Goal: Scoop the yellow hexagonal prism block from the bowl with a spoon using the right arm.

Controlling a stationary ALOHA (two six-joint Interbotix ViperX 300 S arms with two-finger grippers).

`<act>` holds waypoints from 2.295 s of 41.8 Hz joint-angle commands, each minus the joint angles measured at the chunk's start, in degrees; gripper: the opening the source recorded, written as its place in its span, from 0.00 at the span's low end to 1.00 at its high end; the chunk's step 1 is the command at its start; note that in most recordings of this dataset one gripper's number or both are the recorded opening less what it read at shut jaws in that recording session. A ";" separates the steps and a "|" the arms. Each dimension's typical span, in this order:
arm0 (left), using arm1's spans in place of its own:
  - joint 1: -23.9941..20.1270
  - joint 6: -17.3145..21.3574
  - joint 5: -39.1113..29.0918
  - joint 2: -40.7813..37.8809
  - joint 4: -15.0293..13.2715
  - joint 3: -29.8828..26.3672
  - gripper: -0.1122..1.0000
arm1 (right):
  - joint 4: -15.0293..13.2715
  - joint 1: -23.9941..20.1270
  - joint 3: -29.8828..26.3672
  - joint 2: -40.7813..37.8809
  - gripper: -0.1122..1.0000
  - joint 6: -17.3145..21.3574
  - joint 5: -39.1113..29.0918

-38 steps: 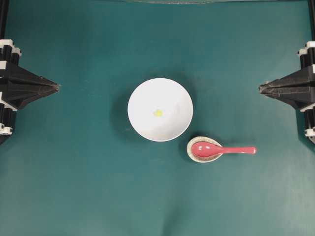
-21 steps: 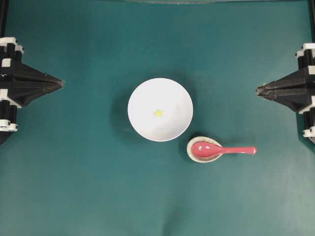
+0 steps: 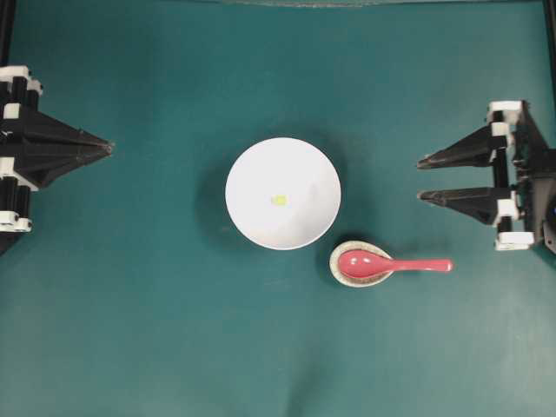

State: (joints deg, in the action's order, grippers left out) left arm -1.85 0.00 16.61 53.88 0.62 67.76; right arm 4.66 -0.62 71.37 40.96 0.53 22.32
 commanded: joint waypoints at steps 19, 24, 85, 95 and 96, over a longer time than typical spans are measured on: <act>-0.18 -0.18 -0.35 -0.44 0.18 -1.05 0.10 | 6.06 -9.76 6.77 -20.65 0.57 3.52 26.10; -0.09 -0.35 -0.88 -0.44 0.18 -0.97 0.10 | 8.70 -13.18 8.00 -25.84 0.57 3.60 32.78; -0.18 -0.53 -3.25 -0.44 0.18 -0.97 0.10 | 21.62 -27.77 5.80 -48.60 0.57 4.31 42.98; -0.09 -0.53 -3.34 -0.44 0.18 -0.97 0.10 | 21.53 -28.21 5.01 -48.69 0.48 4.22 42.54; -0.09 -0.53 -3.34 -0.44 0.18 -0.97 0.10 | 21.53 -28.30 4.92 -48.69 0.45 4.22 42.54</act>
State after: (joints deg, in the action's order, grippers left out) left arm -1.93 -0.44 13.10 53.88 0.70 67.76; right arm 26.19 -28.48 76.82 -8.17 4.75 64.60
